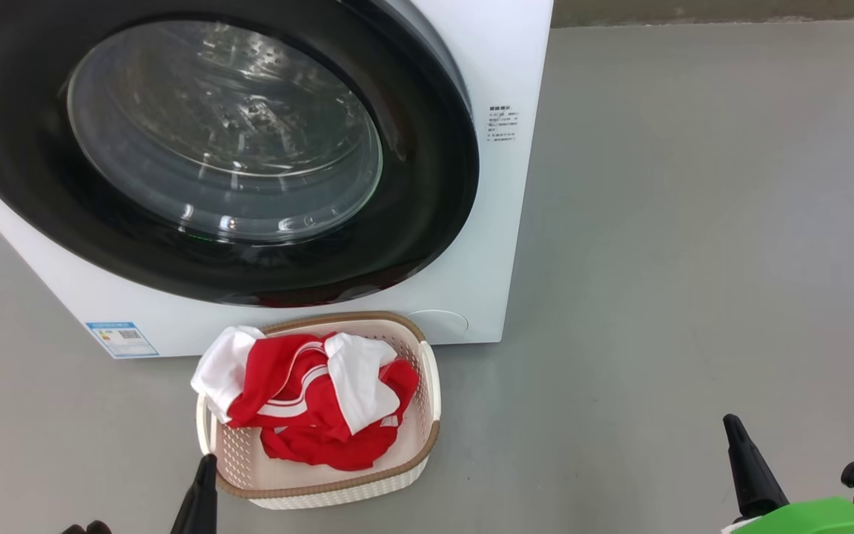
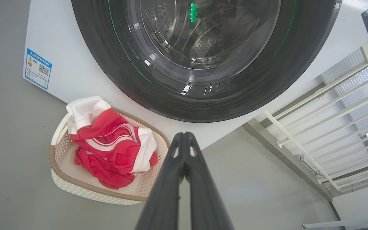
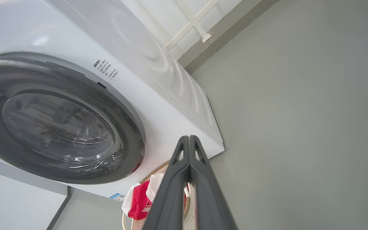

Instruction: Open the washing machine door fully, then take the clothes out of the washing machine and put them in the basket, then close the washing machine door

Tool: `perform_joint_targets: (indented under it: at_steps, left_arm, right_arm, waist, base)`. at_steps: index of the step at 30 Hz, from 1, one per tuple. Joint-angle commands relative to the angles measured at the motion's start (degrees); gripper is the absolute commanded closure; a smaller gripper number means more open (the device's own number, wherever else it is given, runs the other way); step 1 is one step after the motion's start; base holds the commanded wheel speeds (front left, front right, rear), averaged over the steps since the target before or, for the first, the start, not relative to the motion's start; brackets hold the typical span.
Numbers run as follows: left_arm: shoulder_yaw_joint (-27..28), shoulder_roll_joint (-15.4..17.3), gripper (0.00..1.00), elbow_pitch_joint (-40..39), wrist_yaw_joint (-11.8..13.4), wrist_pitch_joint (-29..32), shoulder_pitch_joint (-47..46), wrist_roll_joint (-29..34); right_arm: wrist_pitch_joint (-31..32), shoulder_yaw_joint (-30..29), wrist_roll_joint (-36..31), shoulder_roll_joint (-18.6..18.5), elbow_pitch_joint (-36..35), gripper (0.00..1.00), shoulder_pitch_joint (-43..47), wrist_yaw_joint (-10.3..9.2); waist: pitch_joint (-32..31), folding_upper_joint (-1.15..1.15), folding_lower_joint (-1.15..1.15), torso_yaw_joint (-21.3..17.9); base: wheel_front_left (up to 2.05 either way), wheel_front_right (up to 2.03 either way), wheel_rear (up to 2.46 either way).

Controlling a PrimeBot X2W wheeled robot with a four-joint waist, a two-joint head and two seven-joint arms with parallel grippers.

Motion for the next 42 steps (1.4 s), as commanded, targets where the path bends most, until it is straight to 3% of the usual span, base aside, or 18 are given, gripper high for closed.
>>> perform_joint_targets:
  at_steps: [1, 42]
  left_arm:
    - [1.1, 1.0, 1.0, -1.1, -0.2, 0.5, -2.3, -1.8]
    - [3.1, 1.4, 1.0, -0.8, -0.3, 6.9, -5.5, -26.5]
  right_arm:
    - [0.3, 0.1, 1.7, -0.9, -1.4, 1.0, -2.2, -0.03]
    - [7.1, -1.6, 23.3, -0.7, -1.8, 1.0, -6.7, -0.05]
  waist:
    - [-0.1, 0.0, 0.0, 0.0]
    - [-1.6, 0.0, -0.01, 0.3]
  base:
    - [0.0, 0.0, 0.0]
    - [0.0, 0.0, 0.0]
